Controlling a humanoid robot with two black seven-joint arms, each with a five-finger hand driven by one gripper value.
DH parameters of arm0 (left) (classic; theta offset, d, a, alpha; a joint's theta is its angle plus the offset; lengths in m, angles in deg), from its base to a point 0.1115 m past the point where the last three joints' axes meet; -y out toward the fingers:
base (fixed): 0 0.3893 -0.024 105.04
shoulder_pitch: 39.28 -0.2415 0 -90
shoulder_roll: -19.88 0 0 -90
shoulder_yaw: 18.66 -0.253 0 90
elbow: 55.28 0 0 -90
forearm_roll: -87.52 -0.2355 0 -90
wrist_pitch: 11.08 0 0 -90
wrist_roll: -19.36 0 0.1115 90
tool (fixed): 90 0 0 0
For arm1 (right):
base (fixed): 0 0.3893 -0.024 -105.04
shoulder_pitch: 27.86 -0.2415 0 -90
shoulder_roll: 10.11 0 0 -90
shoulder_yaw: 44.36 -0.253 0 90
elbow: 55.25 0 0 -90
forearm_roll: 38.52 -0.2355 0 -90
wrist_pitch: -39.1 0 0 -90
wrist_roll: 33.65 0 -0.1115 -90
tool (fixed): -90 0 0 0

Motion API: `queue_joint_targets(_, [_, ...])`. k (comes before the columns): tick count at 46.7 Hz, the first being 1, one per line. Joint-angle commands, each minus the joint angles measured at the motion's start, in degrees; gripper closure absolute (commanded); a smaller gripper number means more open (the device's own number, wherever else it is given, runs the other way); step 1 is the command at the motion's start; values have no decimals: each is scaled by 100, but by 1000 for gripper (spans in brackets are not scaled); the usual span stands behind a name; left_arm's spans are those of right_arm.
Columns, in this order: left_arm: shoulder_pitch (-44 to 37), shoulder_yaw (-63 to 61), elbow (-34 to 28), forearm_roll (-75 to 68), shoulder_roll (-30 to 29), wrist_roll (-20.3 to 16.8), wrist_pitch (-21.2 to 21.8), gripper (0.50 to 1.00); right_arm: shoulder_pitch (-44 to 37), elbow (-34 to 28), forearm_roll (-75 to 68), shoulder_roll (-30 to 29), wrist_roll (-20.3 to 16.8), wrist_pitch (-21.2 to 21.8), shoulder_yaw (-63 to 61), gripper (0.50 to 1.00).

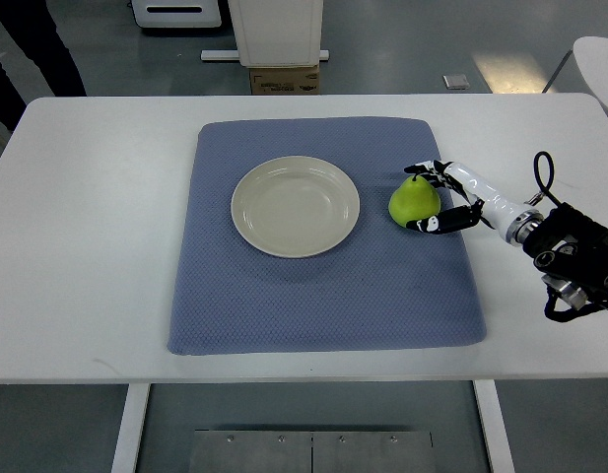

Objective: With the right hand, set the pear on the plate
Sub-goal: 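Wrap the right hand fingers around the green pear's body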

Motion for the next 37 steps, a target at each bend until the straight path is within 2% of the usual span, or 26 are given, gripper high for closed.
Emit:
queue_joint_targets(1, [-1, 0, 0, 1, 0, 0, 0, 500, 8, -9, -5, 0, -1, 9, 4, 567])
queue_joint_targets(10, [-1, 0, 0, 1, 0, 0, 0, 500, -18, -35, 4, 0, -1, 26, 13, 534])
queue_joint_targets(21, [-1, 0, 0, 1, 0, 0, 0, 500, -27, -17, 4, 0, -1, 27, 162, 534])
queue_joint_targets(33, [-1, 0, 0, 1, 0, 0, 0, 500, -36, -17, 91, -61, -10, 9, 241, 548])
queue_joint_targets(37, [-1, 0, 0, 1, 0, 0, 0, 500, -53, 0, 91, -70, -18, 9, 302, 580])
